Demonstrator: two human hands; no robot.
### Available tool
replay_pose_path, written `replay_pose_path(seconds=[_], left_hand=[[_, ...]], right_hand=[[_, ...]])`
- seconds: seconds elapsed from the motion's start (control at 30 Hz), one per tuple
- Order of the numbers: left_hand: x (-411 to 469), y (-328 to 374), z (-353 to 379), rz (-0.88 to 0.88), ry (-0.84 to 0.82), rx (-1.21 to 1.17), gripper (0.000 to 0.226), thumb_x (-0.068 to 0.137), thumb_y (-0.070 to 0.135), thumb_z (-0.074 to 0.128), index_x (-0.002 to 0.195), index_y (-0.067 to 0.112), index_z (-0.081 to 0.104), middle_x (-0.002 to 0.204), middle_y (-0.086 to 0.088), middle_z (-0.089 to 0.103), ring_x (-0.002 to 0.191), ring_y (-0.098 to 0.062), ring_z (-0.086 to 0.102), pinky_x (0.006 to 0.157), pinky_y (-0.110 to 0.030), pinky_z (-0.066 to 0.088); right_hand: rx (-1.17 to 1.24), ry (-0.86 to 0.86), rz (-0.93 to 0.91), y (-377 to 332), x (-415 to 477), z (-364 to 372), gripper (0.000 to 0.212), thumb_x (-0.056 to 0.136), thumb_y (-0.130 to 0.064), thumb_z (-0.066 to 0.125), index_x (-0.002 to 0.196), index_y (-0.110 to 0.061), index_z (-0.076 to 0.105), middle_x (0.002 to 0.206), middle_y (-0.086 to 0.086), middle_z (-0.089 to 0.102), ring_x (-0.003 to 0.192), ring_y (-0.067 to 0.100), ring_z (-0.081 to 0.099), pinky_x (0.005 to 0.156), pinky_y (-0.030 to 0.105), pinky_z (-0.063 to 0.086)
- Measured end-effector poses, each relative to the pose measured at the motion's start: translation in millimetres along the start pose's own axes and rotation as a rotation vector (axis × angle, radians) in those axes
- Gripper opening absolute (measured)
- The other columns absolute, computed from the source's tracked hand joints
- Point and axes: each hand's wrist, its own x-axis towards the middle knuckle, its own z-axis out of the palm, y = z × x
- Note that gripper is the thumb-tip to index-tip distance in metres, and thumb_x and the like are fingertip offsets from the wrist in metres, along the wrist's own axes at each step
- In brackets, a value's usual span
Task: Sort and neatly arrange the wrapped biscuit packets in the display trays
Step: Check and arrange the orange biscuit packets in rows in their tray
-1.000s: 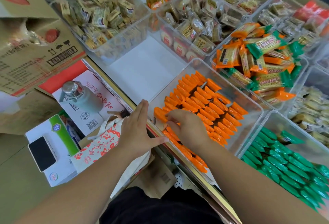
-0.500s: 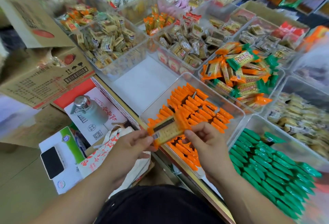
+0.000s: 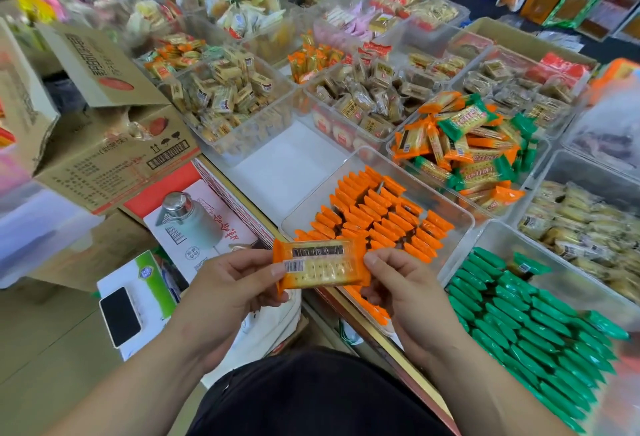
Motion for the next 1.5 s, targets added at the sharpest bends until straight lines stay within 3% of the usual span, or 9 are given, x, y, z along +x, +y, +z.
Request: replay_pose_path(seconds=[0.2, 0.43, 0.67, 0.87, 1.03, 1.17, 1.3, 1.4, 1.5], left_hand=[[-4.4, 0.2, -3.5, -0.016, -0.011, -0.047, 0.009, 0.071, 0.015, 0.079, 0.064, 0.012, 0.074, 0.071, -0.015, 0.067, 0.064, -0.022, 0.06, 0.066, -0.033, 0.053], [0.7, -13.9, -1.5, -0.19, -0.119, -0.276, 0.023, 0.075, 0.019, 0.078, 0.091, 0.002, 0.077, 0.088, -0.018, 0.069, 0.066, -0.019, 0.061, 0.06, -0.029, 0.056], [-5.0, -7.3, -1.0, -0.1, -0.09, -0.32, 0.072, 0.03, 0.033, 0.103, 0.086, 0.0, 0.073, 0.078, -0.013, 0.07, 0.061, -0.016, 0.062, 0.057, -0.027, 0.055], [-19.8, 14.0, 5.8, 0.044, -0.132, -0.143, 0.061, 0.037, 0.043, 0.1, 0.083, 0.008, 0.078, 0.08, -0.016, 0.069, 0.064, -0.017, 0.058, 0.06, -0.026, 0.053], [-25.7, 16.6, 9.6, 0.1, -0.092, -0.153, 0.042, 0.063, 0.019, 0.086, 0.102, 0.026, 0.073, 0.093, -0.028, 0.064, 0.076, -0.031, 0.055, 0.072, -0.039, 0.045], [-28.2, 14.9, 10.7, 0.126, -0.022, -0.105, 0.018, 0.079, 0.002, 0.068, 0.086, 0.013, 0.08, 0.084, -0.017, 0.068, 0.075, -0.024, 0.058, 0.071, -0.031, 0.051], [-27.0, 17.0, 4.9, 0.191, -0.033, 0.08, 0.029, 0.081, -0.006, 0.067, 0.09, 0.018, 0.082, 0.082, -0.015, 0.072, 0.074, -0.02, 0.065, 0.072, -0.027, 0.054], [-21.8, 16.9, 4.0, 0.207, 0.05, 0.276, 0.021, 0.086, 0.0, 0.071, 0.076, 0.017, 0.08, 0.067, -0.013, 0.069, 0.058, -0.017, 0.059, 0.057, -0.026, 0.049], [-16.4, 17.2, 4.7, 0.067, 0.091, 0.183, 0.025, 0.087, 0.008, 0.071, 0.062, 0.011, 0.074, 0.059, -0.009, 0.06, 0.051, -0.016, 0.048, 0.053, -0.028, 0.039]], right_hand=[[0.391, -0.237, 0.119, 0.0, -8.1, 3.0, 0.021, 0.092, -0.021, 0.057, 0.099, -0.006, 0.069, 0.095, 0.011, 0.071, 0.068, 0.013, 0.057, 0.061, 0.025, 0.041], [0.59, -0.475, 0.086, 3.8, -16.7, 8.9, 0.037, 0.079, -0.027, 0.084, 0.099, -0.003, 0.064, 0.108, 0.022, 0.061, 0.08, 0.02, 0.056, 0.062, 0.026, 0.048], [0.535, -0.338, 0.115, 3.3, -17.8, -0.5, 0.023, 0.091, -0.025, 0.07, 0.101, -0.005, 0.063, 0.09, 0.009, 0.066, 0.068, 0.012, 0.055, 0.058, 0.023, 0.044], [0.368, -0.198, 0.202, 10.1, -15.2, -1.5, 0.021, 0.089, -0.02, 0.063, 0.105, -0.006, 0.065, 0.104, 0.02, 0.063, 0.077, 0.018, 0.055, 0.062, 0.025, 0.043], [0.536, -0.236, 0.138, 4.3, -18.3, -2.9, 0.017, 0.085, -0.006, 0.061, 0.096, -0.019, 0.059, 0.104, 0.016, 0.07, 0.081, 0.023, 0.066, 0.056, 0.024, 0.051], [0.527, -0.222, 0.11, 0.9, -17.9, -4.7, 0.023, 0.082, 0.0, 0.056, 0.09, -0.006, 0.078, 0.09, 0.018, 0.068, 0.071, 0.019, 0.062, 0.06, 0.026, 0.053], [0.434, -0.212, 0.108, -0.9, -15.5, -10.2, 0.027, 0.077, 0.005, 0.061, 0.097, 0.001, 0.078, 0.079, 0.014, 0.068, 0.071, 0.019, 0.063, 0.062, 0.023, 0.055], [0.206, -0.154, 0.113, -2.2, -14.5, -9.0, 0.009, 0.076, -0.014, 0.072, 0.069, -0.009, 0.074, 0.066, 0.008, 0.061, 0.062, 0.015, 0.054, 0.052, 0.022, 0.045], [0.178, -0.126, 0.178, -2.6, -12.8, -4.5, 0.029, 0.079, -0.022, 0.072, 0.054, -0.016, 0.059, 0.056, 0.003, 0.046, 0.051, 0.011, 0.04, 0.046, 0.021, 0.031]])
